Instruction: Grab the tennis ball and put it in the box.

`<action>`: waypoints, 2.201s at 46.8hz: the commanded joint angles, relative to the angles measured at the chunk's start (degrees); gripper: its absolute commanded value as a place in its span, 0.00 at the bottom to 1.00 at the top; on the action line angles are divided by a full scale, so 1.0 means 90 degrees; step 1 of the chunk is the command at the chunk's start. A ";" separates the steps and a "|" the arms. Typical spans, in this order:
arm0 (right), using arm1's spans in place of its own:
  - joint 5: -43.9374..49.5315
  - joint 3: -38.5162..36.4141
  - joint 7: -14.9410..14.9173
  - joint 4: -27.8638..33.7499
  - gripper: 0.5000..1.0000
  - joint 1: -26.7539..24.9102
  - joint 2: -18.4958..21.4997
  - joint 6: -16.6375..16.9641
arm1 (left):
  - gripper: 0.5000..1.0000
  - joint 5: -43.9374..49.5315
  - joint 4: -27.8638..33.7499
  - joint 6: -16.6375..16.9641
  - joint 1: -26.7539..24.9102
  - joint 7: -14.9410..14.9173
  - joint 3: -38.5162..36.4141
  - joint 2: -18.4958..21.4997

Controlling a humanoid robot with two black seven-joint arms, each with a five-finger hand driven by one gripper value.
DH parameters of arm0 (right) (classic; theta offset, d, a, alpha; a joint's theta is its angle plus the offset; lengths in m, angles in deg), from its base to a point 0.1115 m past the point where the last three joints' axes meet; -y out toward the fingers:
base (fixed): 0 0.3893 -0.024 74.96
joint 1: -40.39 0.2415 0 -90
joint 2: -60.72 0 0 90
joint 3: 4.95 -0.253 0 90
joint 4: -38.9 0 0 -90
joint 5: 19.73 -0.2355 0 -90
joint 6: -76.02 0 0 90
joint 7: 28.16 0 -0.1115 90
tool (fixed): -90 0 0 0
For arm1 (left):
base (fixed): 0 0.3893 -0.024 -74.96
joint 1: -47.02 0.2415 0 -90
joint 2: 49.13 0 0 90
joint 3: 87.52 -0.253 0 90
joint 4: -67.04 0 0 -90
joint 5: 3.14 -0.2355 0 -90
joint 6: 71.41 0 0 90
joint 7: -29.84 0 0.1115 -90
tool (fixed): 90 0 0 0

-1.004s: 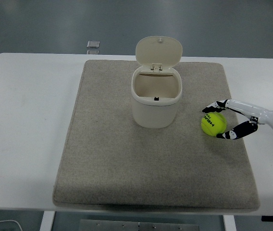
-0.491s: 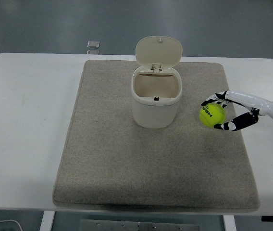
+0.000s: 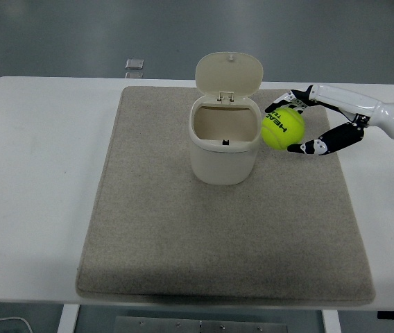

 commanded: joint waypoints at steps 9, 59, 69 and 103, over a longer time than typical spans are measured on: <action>-0.0001 -0.0041 0.0336 0.0001 0.03 0.0292 0.0666 -0.0056 | 0.98 0.0000 0.0001 -0.0001 0.0000 0.0000 0.0000 0.0000; -0.0011 0.0027 0.0971 0.0235 0.72 0.0331 0.1340 -0.0486 | 0.98 0.0000 0.0001 -0.0001 0.0000 0.0000 0.0000 0.0000; -0.0011 0.0037 0.0971 0.0226 0.72 0.0331 0.1330 -0.0476 | 0.98 0.0000 0.0001 -0.0001 0.0000 0.0000 0.0000 0.0000; -0.3183 0.0066 0.0981 0.0596 0.72 0.0254 0.0676 0.1047 | 0.98 0.0000 0.0001 -0.0001 0.0000 0.0000 0.0000 0.0000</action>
